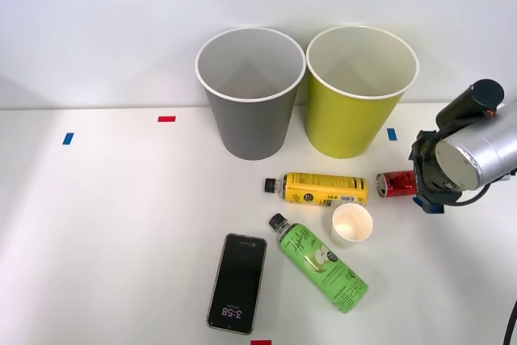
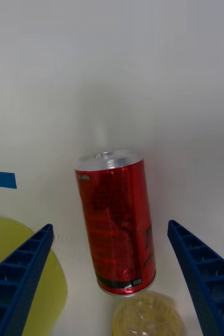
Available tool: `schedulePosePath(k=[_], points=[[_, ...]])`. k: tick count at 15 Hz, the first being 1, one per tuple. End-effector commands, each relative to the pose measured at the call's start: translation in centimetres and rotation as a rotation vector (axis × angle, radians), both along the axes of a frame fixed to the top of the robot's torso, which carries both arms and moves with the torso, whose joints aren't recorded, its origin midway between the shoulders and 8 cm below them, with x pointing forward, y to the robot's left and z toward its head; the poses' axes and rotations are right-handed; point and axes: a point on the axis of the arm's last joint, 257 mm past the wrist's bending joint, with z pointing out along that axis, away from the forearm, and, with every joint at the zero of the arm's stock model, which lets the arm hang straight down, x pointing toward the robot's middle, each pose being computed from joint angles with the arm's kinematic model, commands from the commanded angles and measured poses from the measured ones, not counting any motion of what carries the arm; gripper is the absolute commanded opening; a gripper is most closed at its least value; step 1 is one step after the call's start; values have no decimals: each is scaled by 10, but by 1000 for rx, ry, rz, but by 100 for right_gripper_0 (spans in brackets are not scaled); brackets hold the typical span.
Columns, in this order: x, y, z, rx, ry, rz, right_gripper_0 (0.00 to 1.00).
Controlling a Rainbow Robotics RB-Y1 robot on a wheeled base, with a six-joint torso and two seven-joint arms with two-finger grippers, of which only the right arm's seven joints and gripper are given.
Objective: Put cans in the gray bin, plastic bottles in the light green bin
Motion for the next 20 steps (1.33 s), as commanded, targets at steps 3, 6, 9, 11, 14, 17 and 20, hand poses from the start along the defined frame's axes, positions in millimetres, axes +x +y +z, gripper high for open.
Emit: schedulePosePath(k=[3, 6, 9, 11, 14, 17, 20], points=[[6, 1, -22, -12, 19, 7, 75], [4, 3, -26, -20, 25, 14, 75], [10, 6, -30, -15, 14, 19, 75], [18, 6, -34, -20, 15, 12, 75], [22, 3, -38, -40, 25, 8, 75], [22, 7, -38, -49, 27, 27, 62], [22, 7, -39, -63, 31, 43, 14]])
